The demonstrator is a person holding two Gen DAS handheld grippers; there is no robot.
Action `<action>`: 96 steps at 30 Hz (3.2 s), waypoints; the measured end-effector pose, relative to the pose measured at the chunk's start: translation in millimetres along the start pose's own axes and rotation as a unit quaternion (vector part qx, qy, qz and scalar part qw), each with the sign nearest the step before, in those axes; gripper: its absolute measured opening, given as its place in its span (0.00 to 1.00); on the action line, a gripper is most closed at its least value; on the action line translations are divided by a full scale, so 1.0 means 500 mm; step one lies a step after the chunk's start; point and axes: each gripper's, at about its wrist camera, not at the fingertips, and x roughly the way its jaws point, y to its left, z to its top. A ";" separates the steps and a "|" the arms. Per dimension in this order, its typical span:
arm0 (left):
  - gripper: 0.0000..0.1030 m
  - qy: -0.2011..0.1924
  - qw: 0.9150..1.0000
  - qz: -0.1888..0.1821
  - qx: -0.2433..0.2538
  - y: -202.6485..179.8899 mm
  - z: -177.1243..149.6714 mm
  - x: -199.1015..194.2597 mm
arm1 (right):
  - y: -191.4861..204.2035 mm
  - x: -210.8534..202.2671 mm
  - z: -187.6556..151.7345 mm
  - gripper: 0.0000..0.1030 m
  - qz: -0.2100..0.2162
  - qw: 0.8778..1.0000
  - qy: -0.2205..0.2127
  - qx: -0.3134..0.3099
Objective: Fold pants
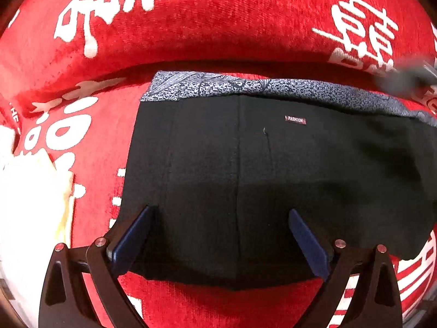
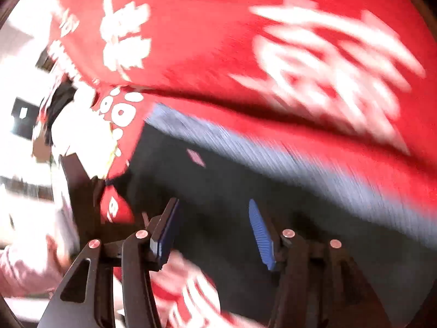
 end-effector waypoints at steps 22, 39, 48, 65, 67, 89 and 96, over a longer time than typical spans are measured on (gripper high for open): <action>0.97 0.012 0.999 -0.019 -0.028 0.049 0.023 -0.037 | 0.076 0.145 0.107 0.48 -0.043 0.997 0.050 -0.026; 0.98 0.017 0.997 -0.052 0.058 -0.500 0.211 0.066 | -0.490 -0.184 -0.284 0.27 -0.169 0.957 -0.035 0.235; 1.00 0.039 0.999 -0.013 0.022 -0.481 0.221 0.043 | -0.612 -0.331 -0.358 0.29 -0.227 0.931 -0.090 0.273; 1.00 0.073 0.996 -0.028 0.038 -0.673 0.121 0.006 | -0.818 -0.500 -0.598 0.14 -0.222 0.834 -0.155 0.480; 1.00 0.078 0.996 -0.025 0.040 -0.679 0.120 0.004 | -0.834 -0.483 -0.596 0.16 -0.225 0.836 -0.141 0.479; 1.00 0.099 0.994 -0.009 0.052 -0.707 0.112 -0.031 | -0.509 -0.359 -0.439 0.42 -0.182 0.946 -0.087 0.254; 1.00 0.112 0.992 -0.020 0.053 -0.709 0.069 -0.034 | -0.515 -0.286 -0.421 0.45 -0.184 0.951 -0.036 0.247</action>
